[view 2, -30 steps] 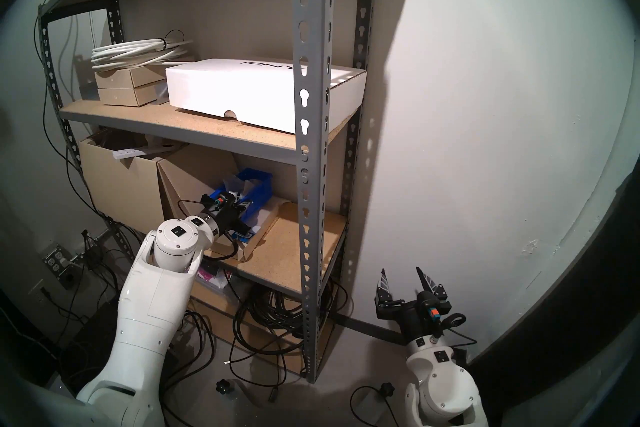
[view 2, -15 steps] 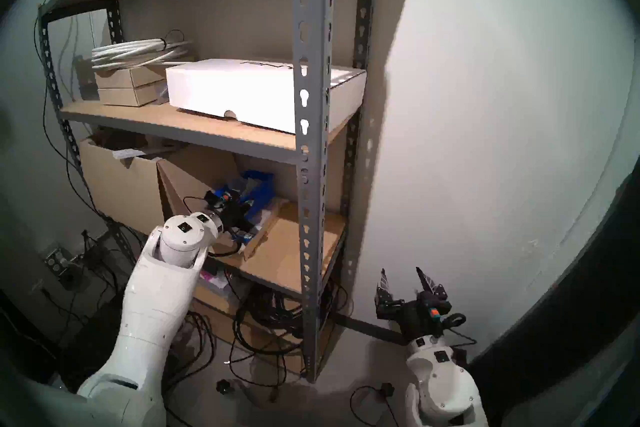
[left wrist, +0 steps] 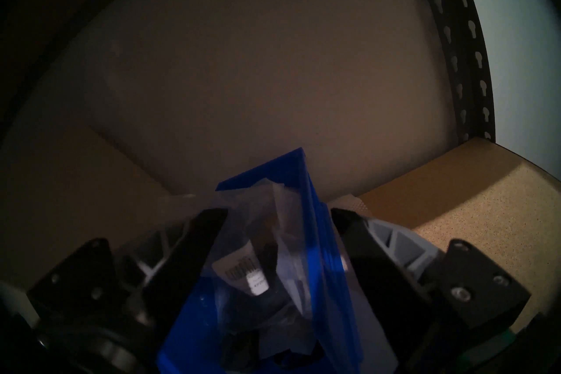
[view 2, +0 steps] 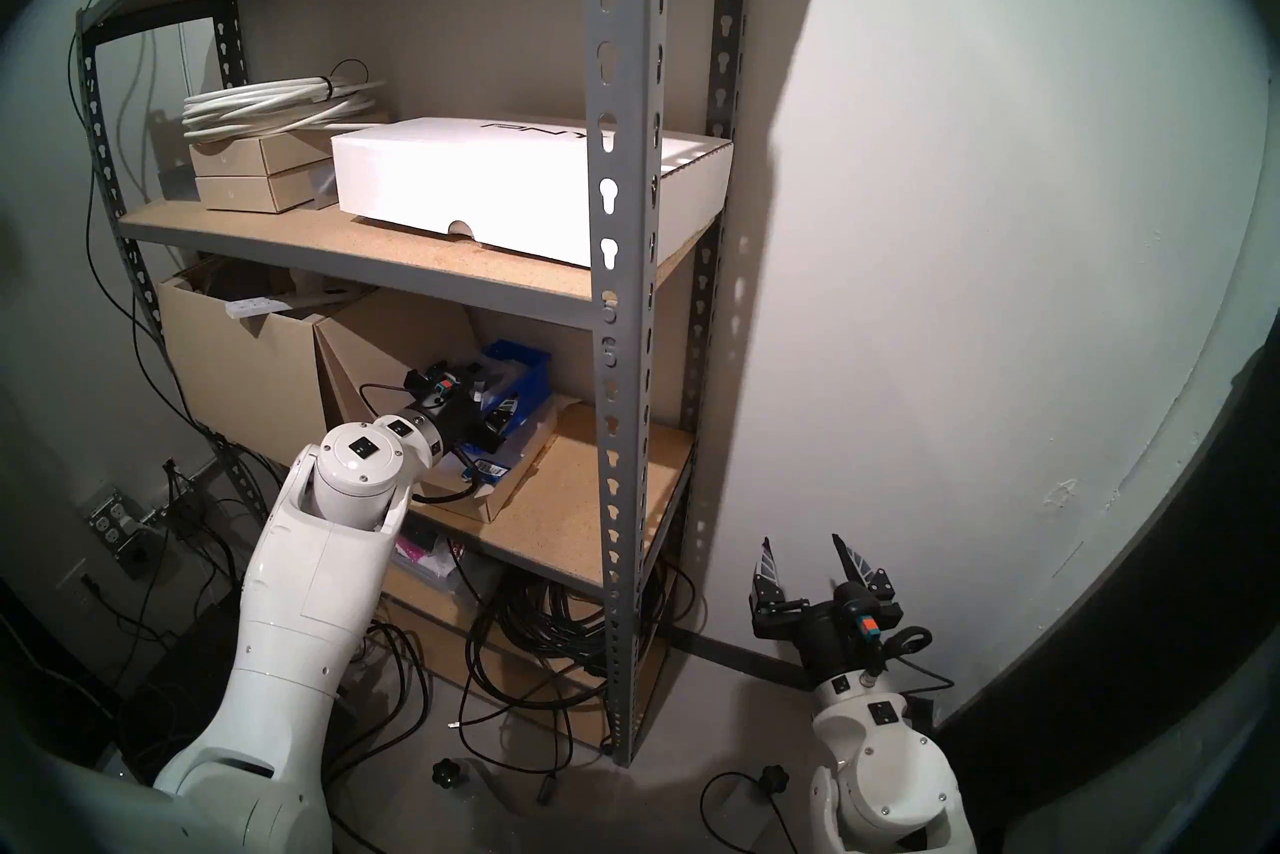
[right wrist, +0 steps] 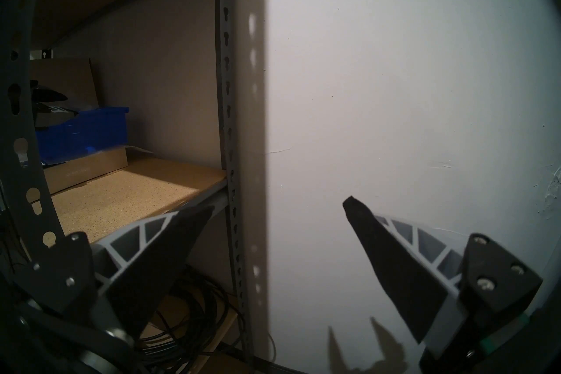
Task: Organize the rack shelf by putting things into a case
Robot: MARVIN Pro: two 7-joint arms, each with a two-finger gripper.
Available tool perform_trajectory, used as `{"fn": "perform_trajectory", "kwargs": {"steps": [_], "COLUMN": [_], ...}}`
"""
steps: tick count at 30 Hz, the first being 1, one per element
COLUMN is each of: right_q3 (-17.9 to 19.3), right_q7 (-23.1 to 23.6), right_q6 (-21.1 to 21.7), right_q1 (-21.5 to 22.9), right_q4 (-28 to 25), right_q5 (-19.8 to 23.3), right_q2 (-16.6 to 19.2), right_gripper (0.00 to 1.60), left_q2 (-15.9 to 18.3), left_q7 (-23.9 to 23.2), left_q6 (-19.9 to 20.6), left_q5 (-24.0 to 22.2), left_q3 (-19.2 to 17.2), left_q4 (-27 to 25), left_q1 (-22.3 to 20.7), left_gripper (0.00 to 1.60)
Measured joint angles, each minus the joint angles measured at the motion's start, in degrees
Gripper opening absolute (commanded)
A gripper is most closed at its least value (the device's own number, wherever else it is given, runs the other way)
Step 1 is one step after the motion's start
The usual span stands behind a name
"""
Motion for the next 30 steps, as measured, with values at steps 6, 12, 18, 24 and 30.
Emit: {"fn": "perform_trajectory", "kwargs": {"steps": [6, 12, 18, 24, 30], "right_q3": [0.0, 0.0, 0.0, 0.0, 0.0], "right_q7": [0.0, 0.0, 0.0, 0.0, 0.0], "right_q6": [0.0, 0.0, 0.0, 0.0, 0.0], "right_q1": [0.0, 0.0, 0.0, 0.0, 0.0], "right_q4": [0.0, 0.0, 0.0, 0.0, 0.0], "right_q5": [0.0, 0.0, 0.0, 0.0, 0.0], "right_q2": [0.0, 0.0, 0.0, 0.0, 0.0], "right_gripper": [1.60, 1.60, 1.60, 1.60, 1.60], "left_q2": [-0.3, -1.7, -3.0, -4.8, -6.1], "left_q7": [-1.5, -2.1, -1.4, -0.1, 2.1], "left_q6": [0.2, -0.4, -1.2, -2.2, -3.2], "left_q5": [-1.6, -3.9, -5.7, -8.0, -11.3], "left_q3": [-1.1, -2.5, -3.7, -4.7, -4.9], "left_q4": [-4.7, -9.9, -13.8, -18.1, -22.3], "left_q1": [2.3, 5.9, 9.0, 12.9, 16.9], "left_gripper": [1.42, 1.60, 1.60, 1.60, 1.60]}}
